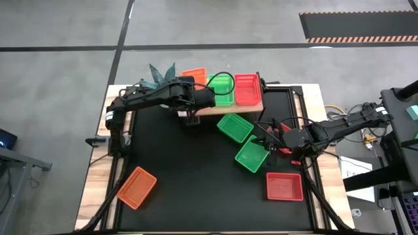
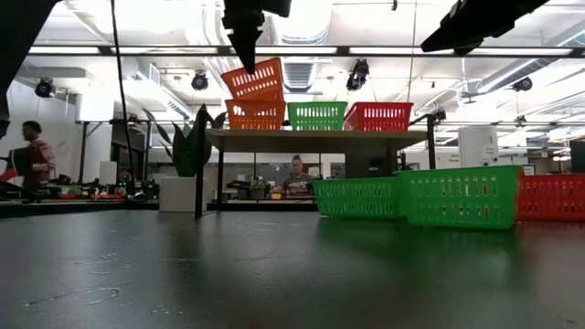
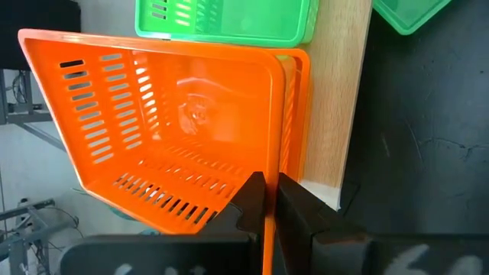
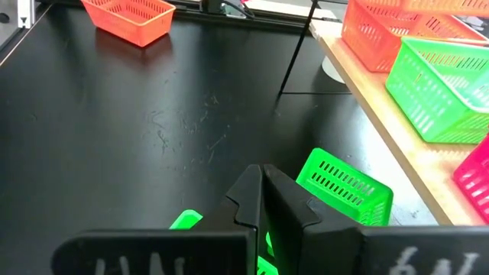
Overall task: Stack baskets on shelf by color
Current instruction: Stack the top orange bin on top of the orange bin on the shelf
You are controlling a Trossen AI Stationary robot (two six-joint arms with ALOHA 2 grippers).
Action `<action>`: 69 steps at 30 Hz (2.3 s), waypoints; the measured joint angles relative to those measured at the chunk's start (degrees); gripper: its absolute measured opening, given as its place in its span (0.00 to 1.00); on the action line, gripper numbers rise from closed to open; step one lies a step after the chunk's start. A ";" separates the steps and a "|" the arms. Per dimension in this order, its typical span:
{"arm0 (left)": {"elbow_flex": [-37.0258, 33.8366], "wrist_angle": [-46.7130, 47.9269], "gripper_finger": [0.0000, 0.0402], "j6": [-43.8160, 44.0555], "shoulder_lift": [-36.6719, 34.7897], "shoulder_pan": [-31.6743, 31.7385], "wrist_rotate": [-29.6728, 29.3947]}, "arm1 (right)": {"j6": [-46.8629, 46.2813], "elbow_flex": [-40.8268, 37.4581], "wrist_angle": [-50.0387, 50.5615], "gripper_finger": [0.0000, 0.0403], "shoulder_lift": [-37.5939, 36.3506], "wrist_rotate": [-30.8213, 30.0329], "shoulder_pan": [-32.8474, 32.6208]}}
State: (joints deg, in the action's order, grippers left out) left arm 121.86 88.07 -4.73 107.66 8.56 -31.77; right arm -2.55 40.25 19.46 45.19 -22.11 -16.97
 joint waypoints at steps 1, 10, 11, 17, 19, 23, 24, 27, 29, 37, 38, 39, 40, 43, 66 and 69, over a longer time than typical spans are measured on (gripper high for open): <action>0.00 -0.01 0.00 0.00 0.00 0.00 0.01 | 0.00 0.00 0.00 0.02 0.00 -0.02 0.01; 0.00 -0.09 0.01 0.01 0.11 0.21 0.00 | -0.87 0.00 0.02 0.02 0.00 -0.02 0.00; 0.00 -0.10 0.01 0.01 0.09 0.24 0.01 | -0.87 0.00 0.02 0.02 0.00 -0.02 0.00; 0.00 -0.12 0.03 0.00 0.11 0.46 0.02 | -0.90 0.00 0.02 0.02 0.00 -0.02 0.02; 0.00 -0.13 0.03 -0.01 0.11 0.46 0.02 | -0.90 0.00 0.02 0.02 0.01 -0.02 0.01; 0.00 -0.15 0.03 -0.02 0.11 0.46 0.04 | -0.90 0.00 0.02 0.02 0.00 -0.02 0.02; 0.00 -0.15 0.03 -0.02 0.11 0.46 0.04 | -0.90 0.00 0.02 0.02 0.02 -0.02 0.00; 0.00 -0.17 0.03 -0.10 0.11 0.46 0.04 | -1.34 0.00 0.03 0.02 0.02 -0.02 0.01; 0.00 -0.19 0.03 -0.12 0.11 0.48 0.04 | -1.97 0.00 0.04 0.02 0.02 -0.02 0.02; 0.00 -0.25 0.03 -0.15 0.13 0.48 0.04 | -2.01 0.00 0.04 0.02 0.02 -0.02 0.01; 0.00 -0.34 0.03 -0.15 0.13 0.48 0.05 | -2.01 0.00 0.04 0.02 0.02 -0.02 0.00; 0.00 -0.50 0.03 -0.15 0.13 0.51 0.04 | -2.01 0.00 0.04 0.02 0.02 -0.02 0.02; 0.00 -0.59 0.03 -0.15 0.13 0.57 0.04 | -2.01 0.00 0.04 0.02 0.02 -0.02 0.01; 0.00 -0.59 0.03 -0.15 0.13 0.74 0.07 | -1.99 0.00 0.04 0.02 0.02 -0.02 0.02; -0.02 -0.59 0.03 -0.61 0.15 2.01 1.85 | -2.80 0.00 0.09 0.02 0.02 -0.02 0.02; -0.02 -0.59 0.03 -0.61 0.15 2.08 2.48 | -2.81 0.00 0.11 0.02 0.02 0.00 0.00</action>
State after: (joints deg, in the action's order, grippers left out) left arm 121.84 87.48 -5.34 107.81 10.63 -29.29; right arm -5.36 40.25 19.57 45.21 -22.11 -16.97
